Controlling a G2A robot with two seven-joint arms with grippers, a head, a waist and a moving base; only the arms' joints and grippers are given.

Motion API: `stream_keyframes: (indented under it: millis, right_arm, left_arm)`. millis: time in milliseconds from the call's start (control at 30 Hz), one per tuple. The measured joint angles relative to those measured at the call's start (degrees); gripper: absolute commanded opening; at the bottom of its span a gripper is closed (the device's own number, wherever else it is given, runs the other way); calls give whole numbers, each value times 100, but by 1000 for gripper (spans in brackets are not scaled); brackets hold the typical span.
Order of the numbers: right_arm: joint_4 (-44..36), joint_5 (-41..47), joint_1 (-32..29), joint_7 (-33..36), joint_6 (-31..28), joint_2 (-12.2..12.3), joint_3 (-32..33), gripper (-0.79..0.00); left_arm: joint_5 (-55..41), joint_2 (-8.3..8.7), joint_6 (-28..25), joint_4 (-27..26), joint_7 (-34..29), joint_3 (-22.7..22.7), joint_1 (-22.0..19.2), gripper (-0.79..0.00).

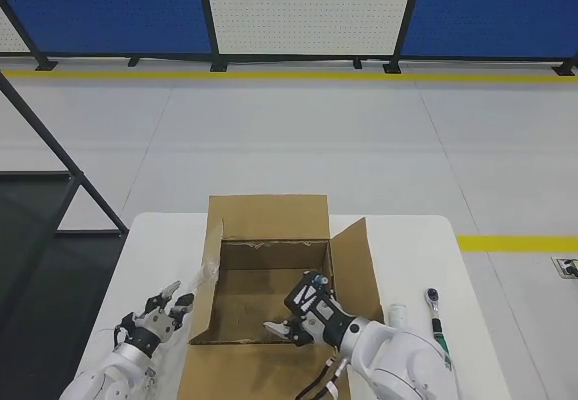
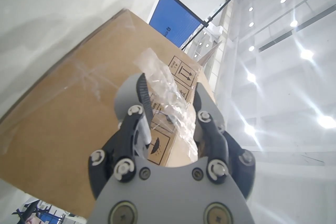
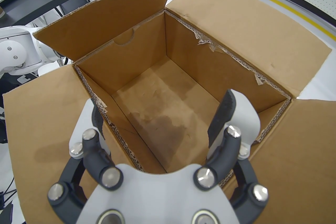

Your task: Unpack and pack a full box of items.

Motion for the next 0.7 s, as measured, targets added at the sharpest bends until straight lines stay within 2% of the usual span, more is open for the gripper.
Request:
stream_keyframes:
  millis: [33,300,500,700]
  right_arm:
    - [3,2,0,-1,-3,1,2,0]
    - [-194,58,39,-6,-71,-16,-189,0]
    - [-534,138,110,13,336,-103,-608,0]
    - [46,1007,690,189,616,-283,-1003,0]
  left_arm:
    - [-6,0,-23,-15,10,-12,15,-785]
    - [-74,11,-433,-367,97,-310,379,-785]
    - [-248,2,-813,-604,254,-585,723,-785]
    - [-240,-13,-1131,-751,337,-702,922,-785]
